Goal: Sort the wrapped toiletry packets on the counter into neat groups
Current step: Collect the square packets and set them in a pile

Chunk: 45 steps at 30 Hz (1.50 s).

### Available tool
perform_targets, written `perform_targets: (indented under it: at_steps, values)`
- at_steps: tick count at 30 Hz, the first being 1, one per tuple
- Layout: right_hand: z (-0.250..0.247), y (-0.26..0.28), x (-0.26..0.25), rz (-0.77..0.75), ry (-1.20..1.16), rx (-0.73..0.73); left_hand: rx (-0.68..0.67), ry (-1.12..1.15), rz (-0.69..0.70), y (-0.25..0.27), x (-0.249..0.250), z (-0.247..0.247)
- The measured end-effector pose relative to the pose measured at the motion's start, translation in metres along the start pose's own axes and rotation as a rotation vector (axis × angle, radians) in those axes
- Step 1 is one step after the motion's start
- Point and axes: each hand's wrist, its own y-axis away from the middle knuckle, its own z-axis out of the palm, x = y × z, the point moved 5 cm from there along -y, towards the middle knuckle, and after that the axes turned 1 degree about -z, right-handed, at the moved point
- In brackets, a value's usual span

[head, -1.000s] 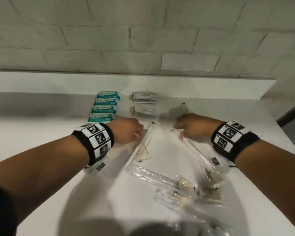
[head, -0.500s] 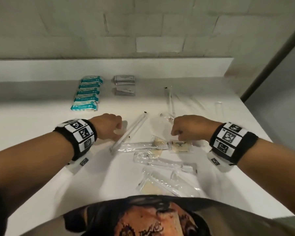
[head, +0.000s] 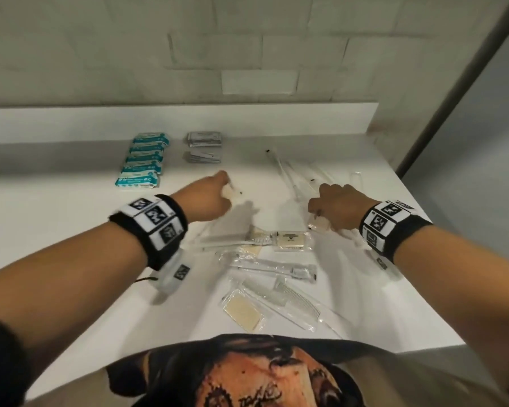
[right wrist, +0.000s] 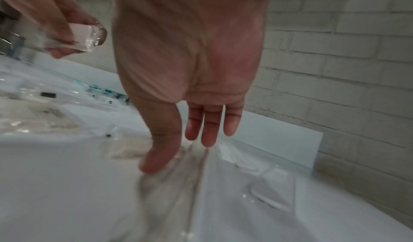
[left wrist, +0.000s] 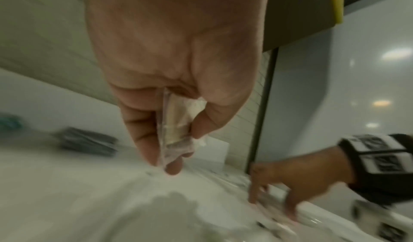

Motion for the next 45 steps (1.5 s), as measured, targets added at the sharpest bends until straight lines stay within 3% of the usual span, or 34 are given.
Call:
perform_targets:
  at_steps: [3,6,9,12,20,23,29,33,36,39,42,45]
  values:
    - [-0.002,-0.001,0.003,0.018,0.072,-0.048,-0.155,-0.136,0.025,-0.009,0.03,0.037]
    - [0.001,-0.003,0.001,0.017,0.051,-0.06,-0.215,-0.265,-0.001,-0.015,0.036,0.061]
    - [-0.005,0.0,-0.004,0.022,-0.216,0.015,-0.176,-0.254,-0.072,-0.017,0.028,0.065]
    - [-0.01,0.004,-0.024,-0.007,-0.534,-0.051,-0.153,-0.25,-0.141,-0.018,0.022,0.061]
    - [-0.006,-0.003,-0.062,0.012,-0.352,-0.145,-0.212,-0.304,-0.203,-0.02,0.027,0.075]
    - [-0.003,-0.008,-0.063,0.023,-0.386,-0.165,-0.233,-0.351,-0.215,-0.021,0.037,0.079]
    - [0.0,-0.002,-0.058,0.021,-0.386,-0.085,-0.268,-0.329,-0.182,-0.021,0.048,0.08]
    - [-0.022,0.023,-0.057,-0.051,-0.339,0.139,-0.124,-0.187,-0.117,-0.018,0.041,0.073]
    - [-0.037,0.054,-0.091,-0.233,-0.442,0.002,0.074,0.086,-0.088,-0.013,0.032,0.059]
    - [-0.028,0.071,-0.141,-0.32,-0.475,-0.172,0.198,0.333,-0.043,-0.003,0.017,0.046]
    - [-0.008,0.073,-0.18,-0.263,-0.718,-0.313,0.162,0.709,-0.074,0.015,0.001,0.043]
    - [-0.007,0.069,-0.189,-0.218,-0.543,-0.201,0.1,0.883,-0.081,0.031,-0.012,0.044]
